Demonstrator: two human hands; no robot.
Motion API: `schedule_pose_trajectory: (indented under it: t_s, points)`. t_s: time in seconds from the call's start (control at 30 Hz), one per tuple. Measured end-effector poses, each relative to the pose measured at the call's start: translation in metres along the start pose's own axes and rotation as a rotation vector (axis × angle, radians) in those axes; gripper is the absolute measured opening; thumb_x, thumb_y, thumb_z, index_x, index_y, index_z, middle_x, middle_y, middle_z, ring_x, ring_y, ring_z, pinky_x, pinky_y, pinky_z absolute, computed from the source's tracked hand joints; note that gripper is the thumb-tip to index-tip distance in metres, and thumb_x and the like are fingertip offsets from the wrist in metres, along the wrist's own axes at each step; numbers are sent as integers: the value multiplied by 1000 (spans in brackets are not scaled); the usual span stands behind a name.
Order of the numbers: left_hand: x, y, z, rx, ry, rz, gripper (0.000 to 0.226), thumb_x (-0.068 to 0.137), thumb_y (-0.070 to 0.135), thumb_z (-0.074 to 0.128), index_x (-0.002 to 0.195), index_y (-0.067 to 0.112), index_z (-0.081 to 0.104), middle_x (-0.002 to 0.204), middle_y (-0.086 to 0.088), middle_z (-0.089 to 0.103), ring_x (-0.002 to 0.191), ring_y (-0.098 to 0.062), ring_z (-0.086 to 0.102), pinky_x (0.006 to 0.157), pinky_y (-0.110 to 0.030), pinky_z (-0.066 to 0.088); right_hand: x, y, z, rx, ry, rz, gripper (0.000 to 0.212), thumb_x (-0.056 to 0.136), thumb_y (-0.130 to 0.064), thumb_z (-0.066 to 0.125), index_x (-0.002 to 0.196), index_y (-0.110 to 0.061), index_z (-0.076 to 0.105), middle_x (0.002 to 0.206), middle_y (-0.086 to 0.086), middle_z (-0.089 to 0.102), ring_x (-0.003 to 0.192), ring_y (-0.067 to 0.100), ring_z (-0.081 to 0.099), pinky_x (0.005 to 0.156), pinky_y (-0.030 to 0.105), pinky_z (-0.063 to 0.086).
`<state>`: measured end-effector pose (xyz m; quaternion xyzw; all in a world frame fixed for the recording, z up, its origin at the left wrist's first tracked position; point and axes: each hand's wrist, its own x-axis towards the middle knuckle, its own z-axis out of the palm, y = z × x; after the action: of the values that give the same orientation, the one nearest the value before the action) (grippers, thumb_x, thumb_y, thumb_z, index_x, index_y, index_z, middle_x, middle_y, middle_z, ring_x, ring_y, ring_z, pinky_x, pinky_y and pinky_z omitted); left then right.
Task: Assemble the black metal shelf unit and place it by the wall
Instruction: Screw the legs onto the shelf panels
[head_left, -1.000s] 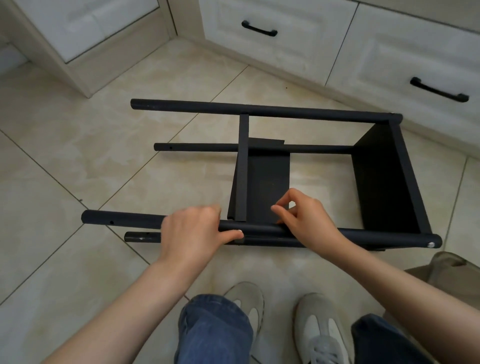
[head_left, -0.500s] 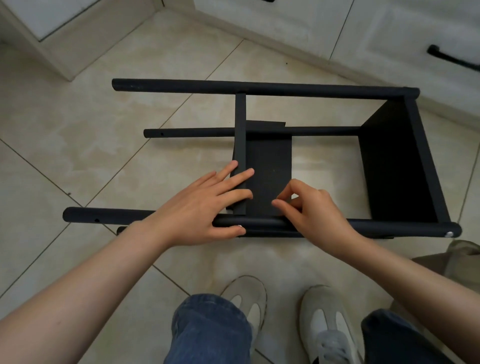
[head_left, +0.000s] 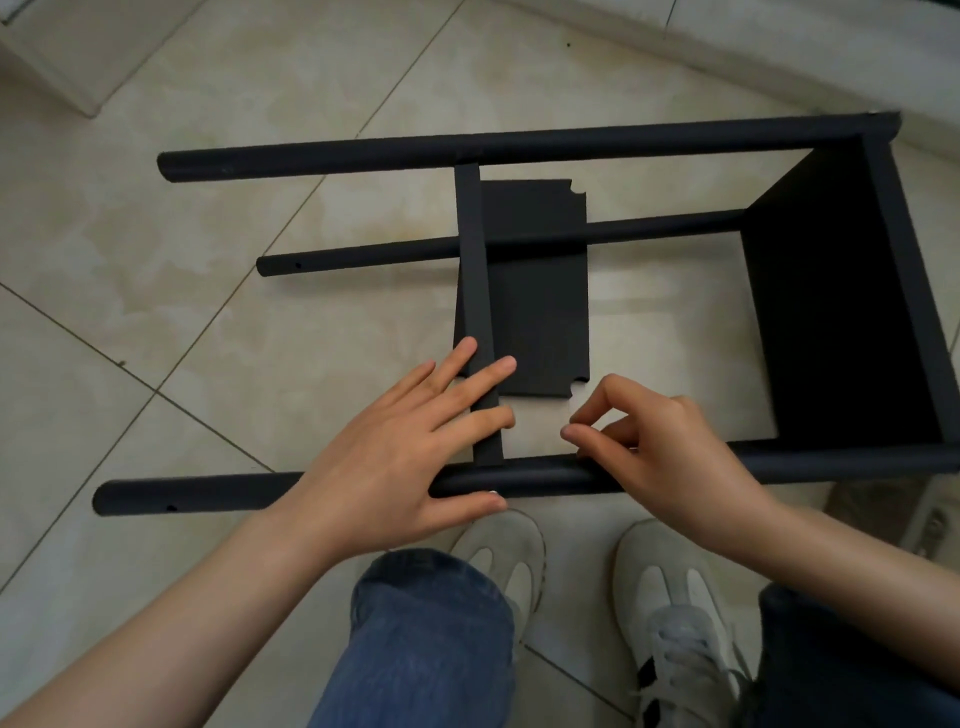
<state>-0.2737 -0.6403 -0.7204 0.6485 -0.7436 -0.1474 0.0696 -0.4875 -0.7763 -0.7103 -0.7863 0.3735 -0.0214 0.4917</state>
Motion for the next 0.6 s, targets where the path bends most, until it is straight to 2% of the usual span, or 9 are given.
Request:
schedule_pose_trajectory:
  t_s: [0.13, 0.3, 0.4, 0.5, 0.6]
  points:
    - [-12, 6, 13, -15, 33, 4, 63, 93, 66, 47, 139, 23, 54, 168, 1, 20, 156, -24, 8, 122, -46, 20, -6, 2, 3, -13, -72, 20, 13, 91, -35, 64, 90, -24, 56, 64, -3, 71, 59, 10, 66, 59, 25, 54]
    - [-21, 9, 21, -30, 71, 11, 63, 93, 62, 54, 140, 20, 55, 167, -2, 23, 156, -28, 12, 120, -50, 28, -1, 5, 4, -10, -160, 79, 13, 91, -35, 66, 84, -26, 60, 67, -6, 72, 60, 5, 64, 56, 16, 47]
    - [-21, 10, 21, -35, 80, 6, 65, 92, 61, 55, 142, 20, 54, 167, -1, 24, 156, -28, 13, 119, -51, 31, 9, 5, 4, -53, -233, 100, 11, 90, -36, 68, 85, -26, 65, 76, -6, 74, 70, 1, 67, 68, 20, 55]
    - [-23, 11, 22, -44, 85, -8, 75, 92, 62, 55, 152, 19, 43, 167, -1, 22, 156, -26, 13, 122, -48, 27, 23, 4, 7, 22, -324, 94, 6, 90, -24, 70, 86, -20, 70, 80, -5, 76, 74, 1, 69, 77, 24, 57]
    - [-23, 10, 23, -51, 95, -34, 88, 89, 64, 57, 157, 15, 30, 169, -4, 16, 156, -24, 13, 123, -43, 21, 35, 1, 13, 178, -392, 120, 8, 93, -13, 66, 89, -12, 73, 78, 0, 74, 67, 5, 65, 71, 21, 55]
